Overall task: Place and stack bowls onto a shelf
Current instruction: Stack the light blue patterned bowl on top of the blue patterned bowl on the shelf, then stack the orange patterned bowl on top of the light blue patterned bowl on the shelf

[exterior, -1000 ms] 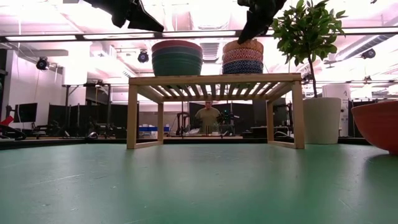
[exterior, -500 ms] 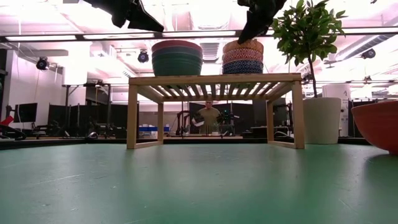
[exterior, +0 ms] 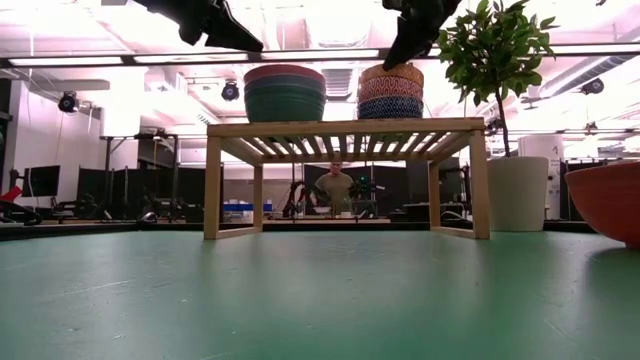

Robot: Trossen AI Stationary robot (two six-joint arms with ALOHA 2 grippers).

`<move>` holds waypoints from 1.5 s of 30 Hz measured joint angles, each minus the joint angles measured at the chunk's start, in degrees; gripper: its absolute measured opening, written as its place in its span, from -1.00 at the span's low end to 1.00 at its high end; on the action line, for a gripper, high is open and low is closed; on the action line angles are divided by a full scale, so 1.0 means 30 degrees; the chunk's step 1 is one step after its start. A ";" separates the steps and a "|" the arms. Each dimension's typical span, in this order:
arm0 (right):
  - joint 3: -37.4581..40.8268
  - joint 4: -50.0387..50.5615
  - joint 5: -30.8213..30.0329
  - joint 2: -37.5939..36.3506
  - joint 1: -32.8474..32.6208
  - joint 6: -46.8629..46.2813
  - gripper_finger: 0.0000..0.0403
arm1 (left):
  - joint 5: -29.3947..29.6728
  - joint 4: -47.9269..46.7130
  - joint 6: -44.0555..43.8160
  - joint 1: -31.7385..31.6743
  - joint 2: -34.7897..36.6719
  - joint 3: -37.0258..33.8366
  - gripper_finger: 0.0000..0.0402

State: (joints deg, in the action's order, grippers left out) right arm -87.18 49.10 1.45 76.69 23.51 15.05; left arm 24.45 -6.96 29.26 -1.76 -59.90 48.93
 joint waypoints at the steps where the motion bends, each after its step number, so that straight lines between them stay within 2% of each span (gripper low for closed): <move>1: 0.0000 0.0014 0.0000 0.0000 -0.0006 0.0000 -0.79 | 0.0000 0.0000 0.0000 0.0000 0.0000 0.0000 -0.76; 18: -0.0168 -0.0018 0.0019 -0.0138 -0.0002 -0.0025 -0.69 | 0.0007 0.0207 -0.0157 0.0000 0.0000 0.0000 -0.76; 25: -0.0168 0.0023 0.0021 -0.0716 0.0000 -0.0056 -0.58 | -0.0014 0.2313 -0.0021 0.0000 0.0000 0.0000 -0.76; 30: 0.0038 -0.0017 0.0424 -0.2106 -0.0072 -0.0429 -0.62 | -0.2205 0.4769 0.1052 -0.0007 -0.0428 0.0032 -0.77; 32: 0.0514 -0.0165 0.0681 -0.2838 -0.0199 -0.0727 -0.66 | -0.2884 0.5088 0.1408 0.0000 -0.0818 0.0280 -0.79; 37: 0.2795 -0.1223 0.0671 -0.4855 -0.0706 -0.1256 -0.73 | -0.2973 0.5001 0.1660 -0.0007 -0.2377 0.1789 -0.81; 45: 0.6638 -0.4093 0.0670 -0.8048 -0.1778 -0.1705 -0.79 | -0.2973 0.2274 0.1462 -0.0007 -0.4562 0.4234 -0.81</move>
State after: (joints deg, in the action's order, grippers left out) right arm -67.26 36.82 3.46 52.54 18.17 9.93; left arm 15.53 -0.14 33.64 -1.78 -73.59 61.63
